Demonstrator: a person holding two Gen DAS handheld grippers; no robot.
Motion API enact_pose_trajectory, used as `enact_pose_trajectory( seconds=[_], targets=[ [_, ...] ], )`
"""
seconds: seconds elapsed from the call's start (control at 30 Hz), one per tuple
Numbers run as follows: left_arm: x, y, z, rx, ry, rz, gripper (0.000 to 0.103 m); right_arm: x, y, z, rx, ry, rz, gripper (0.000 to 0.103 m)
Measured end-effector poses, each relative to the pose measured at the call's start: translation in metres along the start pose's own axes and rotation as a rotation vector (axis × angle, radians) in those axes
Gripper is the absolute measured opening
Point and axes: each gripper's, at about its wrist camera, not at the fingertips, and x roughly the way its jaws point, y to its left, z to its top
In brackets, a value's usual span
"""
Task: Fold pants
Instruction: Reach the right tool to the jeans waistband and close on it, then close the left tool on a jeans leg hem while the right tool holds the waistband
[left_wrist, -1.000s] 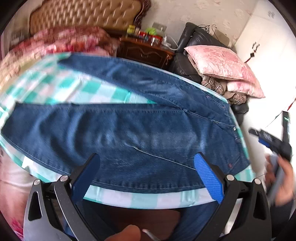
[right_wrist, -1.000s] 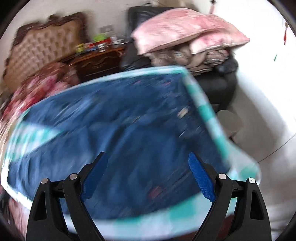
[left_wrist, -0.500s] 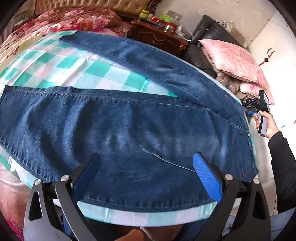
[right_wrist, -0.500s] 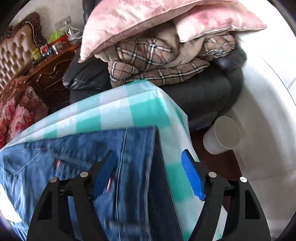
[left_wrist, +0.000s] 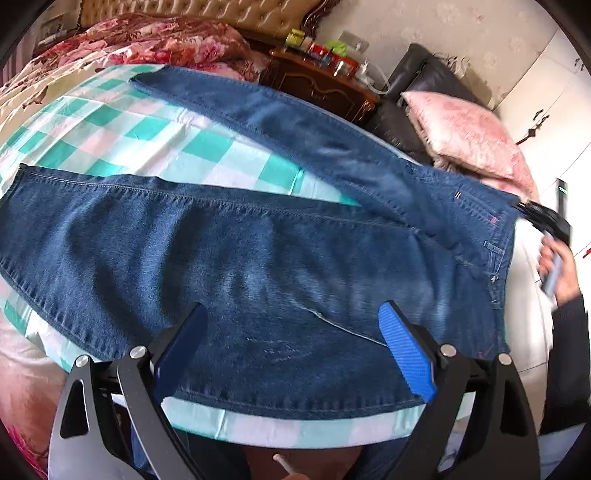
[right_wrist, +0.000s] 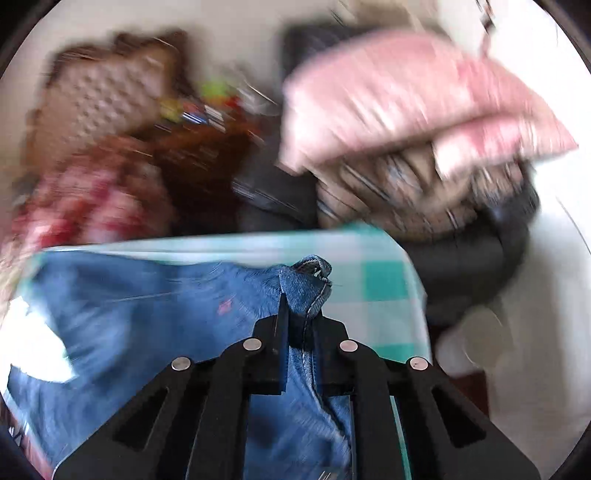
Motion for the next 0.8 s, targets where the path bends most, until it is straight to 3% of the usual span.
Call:
enact_pose_trajectory(
  seconds=[0.07,0.17,0.27,0.37,0.47,0.6,0.7,0.8],
  targets=[
    [-0.011,-0.003,-0.004,0.007,-0.017,-0.01,0.093,-0.049,0.017,-0.025,-0.01,-0.039,0.09,0.012],
    [-0.027,-0.005,-0.011,0.021,-0.044,-0.034,0.093,-0.118,0.035,-0.097,-0.034,-0.069,0.198,0.012],
    [-0.041,0.001,-0.013,0.008,-0.07,-0.053,0.093,-0.134,0.035,-0.162,0.033,-0.019,0.266,0.012],
    [-0.039,0.019,-0.005,-0.043,-0.077,-0.071,0.093,-0.11,0.013,-0.225,0.217,0.105,0.266,0.012],
    [-0.02,0.042,0.019,-0.102,-0.056,-0.106,0.093,-0.092,0.009,-0.249,0.283,0.164,0.245,0.012],
    [0.013,0.078,0.067,-0.207,-0.045,-0.175,0.076,-0.089,0.004,-0.243,0.35,0.154,0.256,0.012],
    [0.045,0.115,0.12,-0.332,-0.047,-0.26,0.07,-0.086,-0.007,-0.237,0.378,0.153,0.254,0.012],
    [0.073,0.135,0.162,-0.383,-0.034,-0.251,0.056,-0.078,-0.007,-0.236,0.376,0.16,0.24,0.012]
  ],
)
